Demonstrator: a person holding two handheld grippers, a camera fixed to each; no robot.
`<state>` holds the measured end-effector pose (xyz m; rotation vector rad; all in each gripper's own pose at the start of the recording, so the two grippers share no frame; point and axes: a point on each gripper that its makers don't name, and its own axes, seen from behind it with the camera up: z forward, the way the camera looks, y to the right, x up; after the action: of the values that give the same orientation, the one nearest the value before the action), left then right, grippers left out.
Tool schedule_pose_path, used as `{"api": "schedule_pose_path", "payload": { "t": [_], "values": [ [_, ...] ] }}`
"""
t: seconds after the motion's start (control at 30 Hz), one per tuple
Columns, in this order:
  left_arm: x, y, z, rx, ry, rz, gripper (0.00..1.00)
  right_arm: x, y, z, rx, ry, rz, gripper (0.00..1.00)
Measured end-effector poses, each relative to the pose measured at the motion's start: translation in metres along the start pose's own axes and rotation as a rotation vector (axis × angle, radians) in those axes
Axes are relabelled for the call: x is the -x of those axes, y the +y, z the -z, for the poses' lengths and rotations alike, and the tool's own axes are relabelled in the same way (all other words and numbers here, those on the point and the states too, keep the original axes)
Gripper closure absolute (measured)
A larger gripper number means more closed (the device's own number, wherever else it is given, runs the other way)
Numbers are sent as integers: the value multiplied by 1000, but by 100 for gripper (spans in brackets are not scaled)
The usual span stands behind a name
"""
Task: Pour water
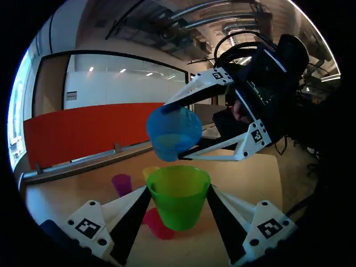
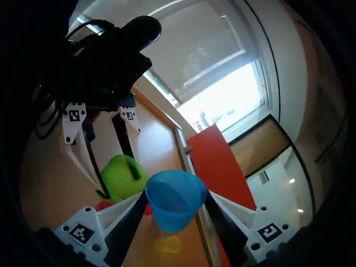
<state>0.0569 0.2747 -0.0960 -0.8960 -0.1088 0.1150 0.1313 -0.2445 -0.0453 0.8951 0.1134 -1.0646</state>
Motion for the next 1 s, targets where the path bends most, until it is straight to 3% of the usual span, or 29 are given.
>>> {"api": "schedule_pose_path", "payload": {
  "t": [1.0],
  "values": [
    [0, 5, -4, 11, 3, 3, 14, 1, 6, -4, 11, -28, 148, 8]
  ]
}}
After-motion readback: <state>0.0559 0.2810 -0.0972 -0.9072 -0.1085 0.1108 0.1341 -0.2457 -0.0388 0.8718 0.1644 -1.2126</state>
